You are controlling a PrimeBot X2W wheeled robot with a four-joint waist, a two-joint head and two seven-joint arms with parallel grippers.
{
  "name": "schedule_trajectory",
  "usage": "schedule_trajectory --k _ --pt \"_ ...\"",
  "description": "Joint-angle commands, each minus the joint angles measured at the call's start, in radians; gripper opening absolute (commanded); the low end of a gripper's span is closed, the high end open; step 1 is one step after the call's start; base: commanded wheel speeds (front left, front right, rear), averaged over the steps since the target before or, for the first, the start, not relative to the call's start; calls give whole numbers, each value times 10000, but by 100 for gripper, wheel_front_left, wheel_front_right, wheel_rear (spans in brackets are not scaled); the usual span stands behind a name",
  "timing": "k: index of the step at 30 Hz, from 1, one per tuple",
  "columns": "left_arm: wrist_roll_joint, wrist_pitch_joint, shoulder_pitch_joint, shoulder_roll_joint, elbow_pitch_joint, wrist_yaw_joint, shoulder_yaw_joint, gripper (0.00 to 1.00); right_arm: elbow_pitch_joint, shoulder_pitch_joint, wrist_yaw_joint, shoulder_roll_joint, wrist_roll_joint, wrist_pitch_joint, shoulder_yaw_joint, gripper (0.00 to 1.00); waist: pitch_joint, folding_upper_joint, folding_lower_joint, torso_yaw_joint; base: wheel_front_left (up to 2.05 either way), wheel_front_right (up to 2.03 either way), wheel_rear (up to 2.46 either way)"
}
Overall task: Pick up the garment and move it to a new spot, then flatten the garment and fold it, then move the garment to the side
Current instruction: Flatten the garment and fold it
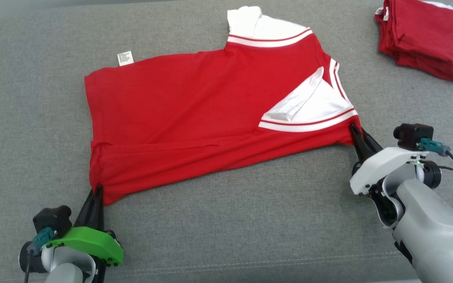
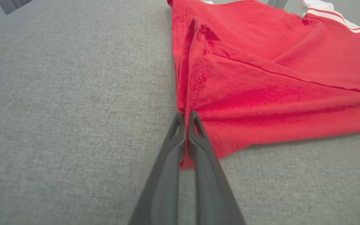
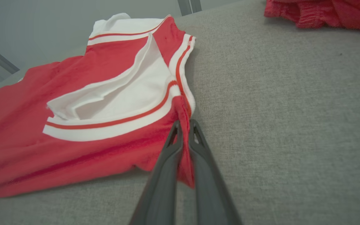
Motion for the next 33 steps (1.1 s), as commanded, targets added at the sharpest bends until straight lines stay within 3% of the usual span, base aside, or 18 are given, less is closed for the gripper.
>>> schedule_trajectory --k 1,15,25,26,27,28,29,33 --pt "67 12 353 32 -158 29 27 0 -234 443 -21 -228 121 -10 -140 0 -362 0 0 19 0 0 0" --pt "76 12 1709 -138 -929 31 403 0 -2099 3219 -22 -664 263 249 -899 0 -857 0 0 49 0 0 0" --pt "192 12 1910 -155 -860 32 843 0 -3739 4963 -24 -178 -302 1265 -2041 0 -859 0 0 -89 0 0 0" --pt "204 12 1890 -170 -832 32 838 0 -3844 5023 -24 -97 -423 1353 -2172 30 -850 0 0 -101 0 0 0" --pt "232 12 1863 -171 -815 32 839 32 -3963 5088 -24 33 -451 1450 -2304 84 -847 0 0 -108 0 0 0" --pt "268 12 1834 -177 -806 31 858 81 -4060 5165 -21 154 -451 1582 -2424 100 -849 0 0 -106 0 0 0" --pt "324 12 1813 -208 -809 31 873 100 -4186 5199 -19 219 -542 1617 -2559 100 -852 0 0 -103 0 0 0" --pt "435 12 1791 -331 -1057 29 1026 100 -4761 5337 -16 449 -880 1710 -3012 100 -869 0 0 -54 0 0 0"
